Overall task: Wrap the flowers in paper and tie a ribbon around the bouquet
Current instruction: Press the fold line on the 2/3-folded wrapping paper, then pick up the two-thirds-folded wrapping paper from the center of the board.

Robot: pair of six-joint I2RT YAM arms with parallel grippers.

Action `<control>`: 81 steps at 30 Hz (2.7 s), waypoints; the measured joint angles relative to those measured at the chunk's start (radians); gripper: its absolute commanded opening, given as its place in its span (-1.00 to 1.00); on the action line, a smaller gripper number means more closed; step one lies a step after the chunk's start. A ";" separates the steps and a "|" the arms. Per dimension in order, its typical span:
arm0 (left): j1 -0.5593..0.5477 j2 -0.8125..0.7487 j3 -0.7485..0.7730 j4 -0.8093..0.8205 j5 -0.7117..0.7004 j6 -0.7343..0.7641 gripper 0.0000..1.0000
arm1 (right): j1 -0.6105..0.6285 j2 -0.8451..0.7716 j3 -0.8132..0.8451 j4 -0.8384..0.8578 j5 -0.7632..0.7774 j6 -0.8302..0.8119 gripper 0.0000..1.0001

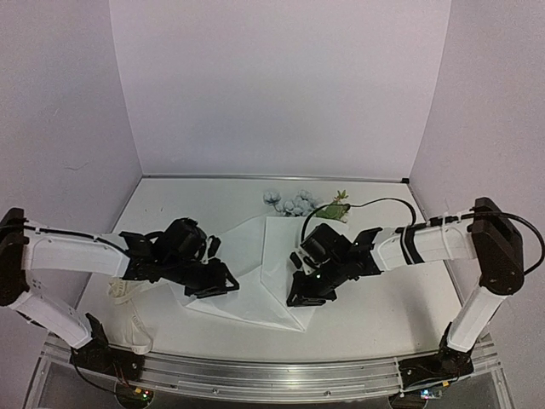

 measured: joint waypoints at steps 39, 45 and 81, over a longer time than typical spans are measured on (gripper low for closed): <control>-0.111 0.229 -0.212 0.530 0.080 -0.067 -0.27 | 0.066 0.132 0.079 -0.134 0.118 -0.111 -0.71; -0.116 0.187 -0.241 0.509 0.017 -0.082 -0.26 | 0.068 0.133 0.079 -0.132 0.122 -0.113 -0.72; -0.005 -0.490 -0.512 -0.086 -0.424 -0.382 -0.18 | 0.068 0.137 0.074 -0.102 0.111 -0.115 -0.72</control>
